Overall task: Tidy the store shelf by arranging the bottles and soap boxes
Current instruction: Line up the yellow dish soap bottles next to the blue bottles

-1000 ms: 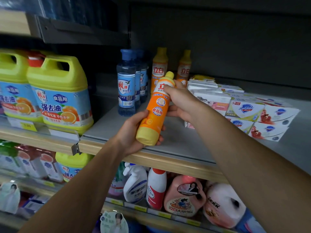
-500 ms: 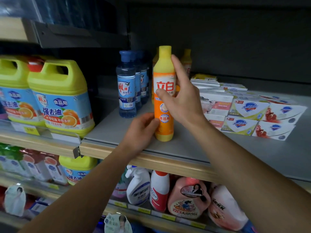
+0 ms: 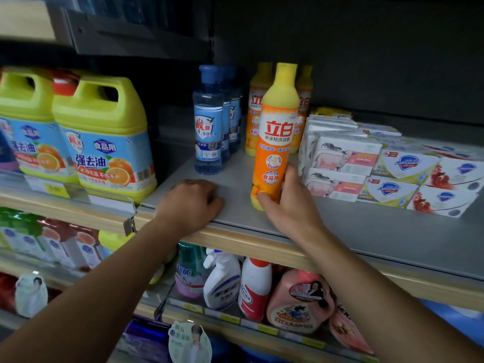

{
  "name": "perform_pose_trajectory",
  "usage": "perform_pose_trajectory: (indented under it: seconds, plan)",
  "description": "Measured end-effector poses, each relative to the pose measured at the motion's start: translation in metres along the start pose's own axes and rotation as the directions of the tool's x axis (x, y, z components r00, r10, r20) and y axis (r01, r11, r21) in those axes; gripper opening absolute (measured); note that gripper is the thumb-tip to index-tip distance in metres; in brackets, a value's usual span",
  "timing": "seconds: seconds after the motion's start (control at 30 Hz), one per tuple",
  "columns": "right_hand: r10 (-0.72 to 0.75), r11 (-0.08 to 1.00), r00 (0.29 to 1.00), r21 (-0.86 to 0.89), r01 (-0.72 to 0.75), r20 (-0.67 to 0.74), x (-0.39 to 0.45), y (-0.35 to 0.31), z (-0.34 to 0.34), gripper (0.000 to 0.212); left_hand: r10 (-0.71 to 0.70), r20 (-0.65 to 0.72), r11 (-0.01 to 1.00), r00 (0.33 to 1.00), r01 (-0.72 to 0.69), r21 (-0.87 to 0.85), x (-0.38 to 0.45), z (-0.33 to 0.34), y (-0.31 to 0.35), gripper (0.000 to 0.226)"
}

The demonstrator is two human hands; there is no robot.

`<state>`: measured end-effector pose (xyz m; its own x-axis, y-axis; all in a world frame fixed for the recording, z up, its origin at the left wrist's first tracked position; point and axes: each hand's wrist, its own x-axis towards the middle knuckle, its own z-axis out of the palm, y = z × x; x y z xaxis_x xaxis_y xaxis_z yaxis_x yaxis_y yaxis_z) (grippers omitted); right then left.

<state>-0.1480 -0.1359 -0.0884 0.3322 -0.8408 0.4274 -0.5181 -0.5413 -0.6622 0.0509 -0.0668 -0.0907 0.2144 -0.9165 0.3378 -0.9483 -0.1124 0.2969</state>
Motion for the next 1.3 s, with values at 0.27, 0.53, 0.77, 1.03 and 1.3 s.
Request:
perform_pose_trajectory:
  seconds: [0.27,0.53,0.77,1.03,1.3]
  plan:
    - [0.110,0.988,0.994,-0.109,-0.111,-0.010,0.060,-0.004,0.028,0.059,-0.047,-0.006,0.999,0.999,0.047,0.014,0.001,0.002,-0.003,0.037]
    - [0.167,0.982,0.985,-0.085,-0.169,-0.035,0.105,0.001,0.058,0.054,-0.045,-0.021,0.999,0.999,0.045,0.005,0.006,0.008,-0.009,0.053]
    - [0.182,0.982,0.983,-0.049,-0.184,-0.034,0.119,0.001,0.069,0.057,-0.037,-0.008,0.999,0.999,0.037,0.021,0.008,0.008,-0.010,0.051]
    - [0.204,0.976,0.979,-0.072,-0.205,-0.030,0.127,0.003,0.076,0.063,-0.018,-0.037,0.999,0.999,0.019,0.046,0.007,0.011,-0.010,0.046]
    - [0.215,0.974,0.976,-0.076,-0.216,-0.013,0.129,0.007,0.075,0.059,-0.024,-0.010,0.999,1.000,0.024,0.042,0.007,0.009,-0.009,0.046]
